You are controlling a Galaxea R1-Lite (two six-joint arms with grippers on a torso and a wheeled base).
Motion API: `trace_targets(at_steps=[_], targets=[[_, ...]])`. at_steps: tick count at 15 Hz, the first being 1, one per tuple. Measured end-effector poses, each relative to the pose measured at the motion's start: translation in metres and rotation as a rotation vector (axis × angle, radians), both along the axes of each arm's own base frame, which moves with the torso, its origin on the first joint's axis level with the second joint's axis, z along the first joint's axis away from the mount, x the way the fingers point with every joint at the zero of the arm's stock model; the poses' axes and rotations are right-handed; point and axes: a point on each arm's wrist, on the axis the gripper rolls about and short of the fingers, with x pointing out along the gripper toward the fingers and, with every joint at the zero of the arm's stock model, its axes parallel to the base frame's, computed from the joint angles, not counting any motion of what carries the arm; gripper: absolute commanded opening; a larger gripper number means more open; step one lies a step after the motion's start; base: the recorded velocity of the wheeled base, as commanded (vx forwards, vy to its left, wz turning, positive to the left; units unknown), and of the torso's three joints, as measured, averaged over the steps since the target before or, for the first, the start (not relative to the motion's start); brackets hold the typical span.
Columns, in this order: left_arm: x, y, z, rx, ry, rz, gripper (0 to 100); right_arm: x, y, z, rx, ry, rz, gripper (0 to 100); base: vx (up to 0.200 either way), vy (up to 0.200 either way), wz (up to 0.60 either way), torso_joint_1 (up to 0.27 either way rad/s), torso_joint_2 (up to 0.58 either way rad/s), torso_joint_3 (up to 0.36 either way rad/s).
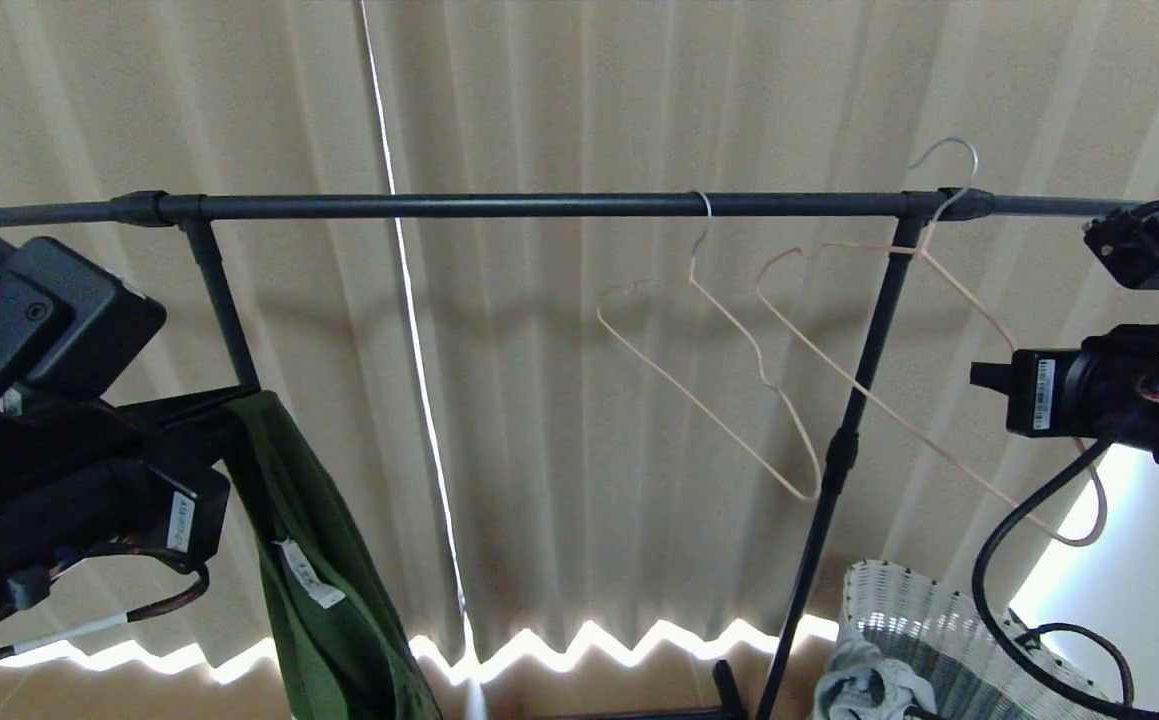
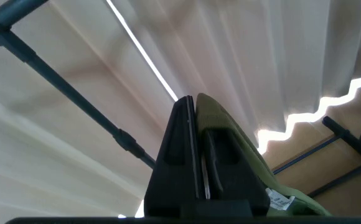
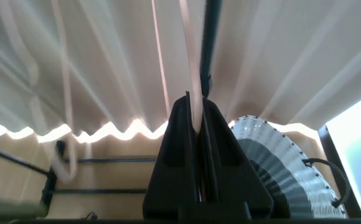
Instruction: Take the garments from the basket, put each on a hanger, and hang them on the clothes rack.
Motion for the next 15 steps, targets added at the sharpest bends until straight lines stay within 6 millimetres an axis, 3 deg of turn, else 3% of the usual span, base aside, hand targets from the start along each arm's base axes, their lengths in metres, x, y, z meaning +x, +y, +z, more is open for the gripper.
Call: trace_targets(at_steps=[5, 15], targets=[[0.001, 0.000, 0.000, 0.001, 0.003, 0.006, 0, -0.019, -0.003, 0.002, -0.028, -0.025, 0.026, 0, -0.200, 0.000, 0.00, -0.001, 0.00, 0.002], [0.002, 0.000, -0.007, 0.017, 0.024, 0.002, 0, -0.028, -0.005, 0.000, -0.031, -0.026, 0.029, 0, -0.180, 0.000, 0.00, 0.002, 0.00, 0.003]])
